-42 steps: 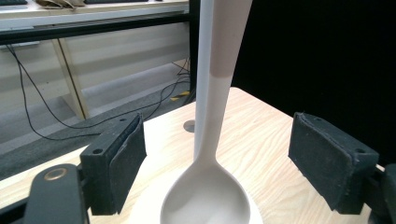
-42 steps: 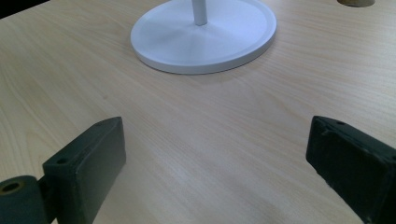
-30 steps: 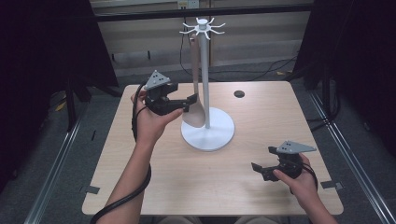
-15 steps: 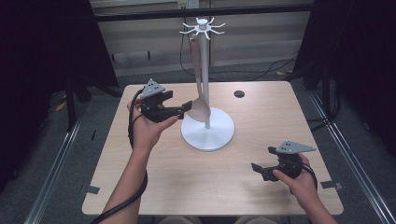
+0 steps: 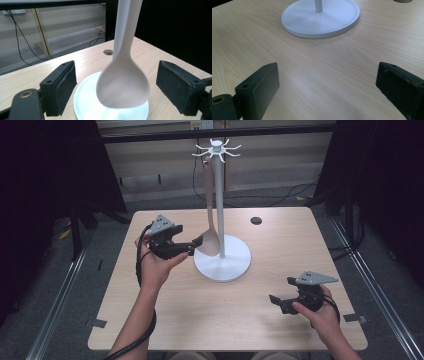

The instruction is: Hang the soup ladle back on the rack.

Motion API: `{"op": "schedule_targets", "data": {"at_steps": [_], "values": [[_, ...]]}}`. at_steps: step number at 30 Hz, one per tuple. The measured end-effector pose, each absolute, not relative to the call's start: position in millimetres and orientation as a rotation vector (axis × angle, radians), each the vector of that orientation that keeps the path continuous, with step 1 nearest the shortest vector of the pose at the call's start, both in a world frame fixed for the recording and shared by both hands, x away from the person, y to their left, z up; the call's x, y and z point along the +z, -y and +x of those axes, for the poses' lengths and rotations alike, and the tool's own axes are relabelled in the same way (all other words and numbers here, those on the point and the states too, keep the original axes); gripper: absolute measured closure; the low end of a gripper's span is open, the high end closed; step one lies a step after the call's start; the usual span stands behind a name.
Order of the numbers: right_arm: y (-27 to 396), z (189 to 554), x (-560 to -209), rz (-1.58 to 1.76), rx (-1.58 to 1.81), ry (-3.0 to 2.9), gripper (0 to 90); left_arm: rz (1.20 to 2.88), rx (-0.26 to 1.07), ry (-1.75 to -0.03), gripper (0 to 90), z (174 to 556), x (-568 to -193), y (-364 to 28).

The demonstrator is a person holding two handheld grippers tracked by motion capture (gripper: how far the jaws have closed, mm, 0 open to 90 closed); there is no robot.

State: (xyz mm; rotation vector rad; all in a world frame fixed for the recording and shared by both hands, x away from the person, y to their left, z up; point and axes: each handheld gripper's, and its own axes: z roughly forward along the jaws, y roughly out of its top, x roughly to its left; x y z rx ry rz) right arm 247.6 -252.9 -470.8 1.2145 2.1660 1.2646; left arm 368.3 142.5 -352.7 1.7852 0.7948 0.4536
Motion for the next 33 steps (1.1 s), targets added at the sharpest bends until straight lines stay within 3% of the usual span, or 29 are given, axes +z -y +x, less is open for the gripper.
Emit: {"op": "schedule_targets", "data": {"at_steps": [33], "values": [[251,247,-471,1.218,1.259,-2.168,4.4,1.803,0.436,-0.863,14.8,353,-417,-167]]}}
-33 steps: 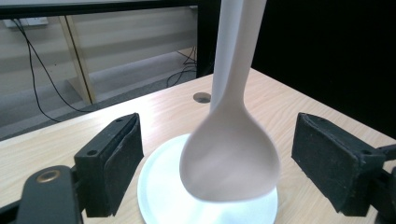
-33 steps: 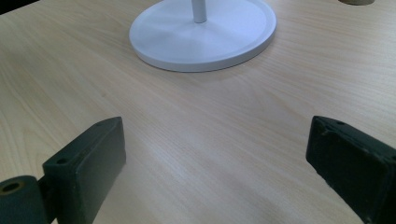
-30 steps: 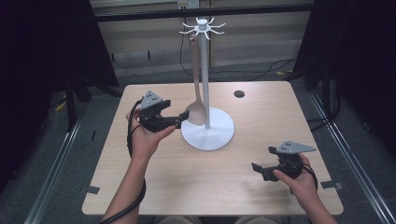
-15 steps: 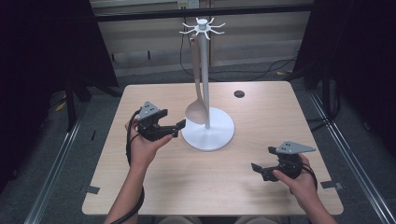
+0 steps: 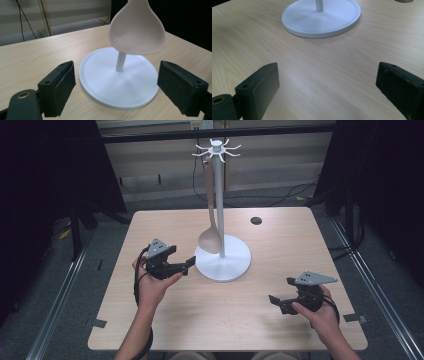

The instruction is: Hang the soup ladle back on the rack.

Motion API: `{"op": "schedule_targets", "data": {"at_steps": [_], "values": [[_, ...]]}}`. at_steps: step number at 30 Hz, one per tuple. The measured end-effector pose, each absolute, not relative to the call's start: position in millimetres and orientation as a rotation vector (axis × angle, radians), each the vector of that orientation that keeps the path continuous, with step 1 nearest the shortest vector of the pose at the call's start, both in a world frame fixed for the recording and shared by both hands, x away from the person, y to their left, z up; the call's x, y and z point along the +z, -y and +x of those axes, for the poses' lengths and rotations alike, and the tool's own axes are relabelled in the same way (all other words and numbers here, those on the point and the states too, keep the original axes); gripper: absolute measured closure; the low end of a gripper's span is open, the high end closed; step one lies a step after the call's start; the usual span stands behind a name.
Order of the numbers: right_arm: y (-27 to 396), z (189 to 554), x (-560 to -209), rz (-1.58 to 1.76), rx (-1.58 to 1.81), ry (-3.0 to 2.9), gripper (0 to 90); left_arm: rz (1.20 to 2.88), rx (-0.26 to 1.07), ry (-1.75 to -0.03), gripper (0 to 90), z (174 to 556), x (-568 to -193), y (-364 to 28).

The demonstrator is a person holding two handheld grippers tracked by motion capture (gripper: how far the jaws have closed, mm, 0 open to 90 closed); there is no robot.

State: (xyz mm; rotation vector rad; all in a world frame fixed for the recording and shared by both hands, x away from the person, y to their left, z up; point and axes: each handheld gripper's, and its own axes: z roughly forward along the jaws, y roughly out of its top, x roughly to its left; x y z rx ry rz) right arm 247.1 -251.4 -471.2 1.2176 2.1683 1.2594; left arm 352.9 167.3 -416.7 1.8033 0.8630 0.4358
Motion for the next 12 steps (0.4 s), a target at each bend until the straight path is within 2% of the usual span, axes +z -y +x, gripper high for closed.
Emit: {"op": "schedule_targets", "data": {"at_steps": [12], "values": [[251.1,246.6,-471.0,1.21,1.256,-2.17,4.4,1.802,0.433,-0.868,14.8,349.5,-424.5,-168.1]]}}
